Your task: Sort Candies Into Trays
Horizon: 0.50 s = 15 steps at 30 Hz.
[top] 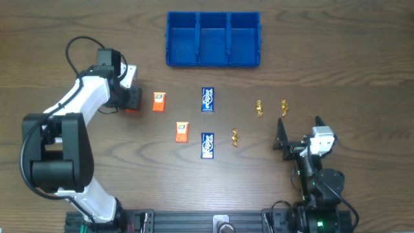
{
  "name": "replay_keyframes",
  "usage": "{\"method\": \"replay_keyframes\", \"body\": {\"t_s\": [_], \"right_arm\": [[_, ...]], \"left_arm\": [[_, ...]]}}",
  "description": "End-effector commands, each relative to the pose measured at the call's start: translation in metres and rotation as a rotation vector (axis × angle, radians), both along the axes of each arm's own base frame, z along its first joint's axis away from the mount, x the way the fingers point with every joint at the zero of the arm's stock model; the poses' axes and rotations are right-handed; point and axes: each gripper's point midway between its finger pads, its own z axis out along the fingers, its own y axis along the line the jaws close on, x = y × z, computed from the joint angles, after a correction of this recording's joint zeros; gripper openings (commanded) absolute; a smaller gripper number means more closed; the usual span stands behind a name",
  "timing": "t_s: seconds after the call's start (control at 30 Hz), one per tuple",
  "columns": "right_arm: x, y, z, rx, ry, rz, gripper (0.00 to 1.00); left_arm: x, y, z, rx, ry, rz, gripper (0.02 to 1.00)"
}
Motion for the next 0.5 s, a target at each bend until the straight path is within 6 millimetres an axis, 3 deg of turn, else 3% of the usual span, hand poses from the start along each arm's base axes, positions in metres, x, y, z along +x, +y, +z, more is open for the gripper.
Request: {"method": "replay_keyframes", "body": {"t_s": [0.03,0.2,0.4,0.5], "right_arm": [[-0.0003,-0.0012,-0.0009,-0.012,0.0,-0.003,1.0],[-0.0003,-0.0012,-0.0009,-0.012,0.0,-0.003,1.0],[-0.0003,-0.0012,-0.001,-0.012,0.001,-0.003,0.998],[-0.0003,-0.0012,-0.0009,-0.012,0.0,-0.003,0.998]], "left_arm": [[0.0022,-0.0014,-0.0055,0.002,0.012,0.004,0.619],[0.0008,-0.0013,-0.0106,0.001,0.026,0.012,0.608],[0.0023,-0.0016,-0.0103,0.0,0.02,0.015,0.411],[0.0023,-0.0016,-0.0103,-0.001,0.021,0.022,0.358]]}}
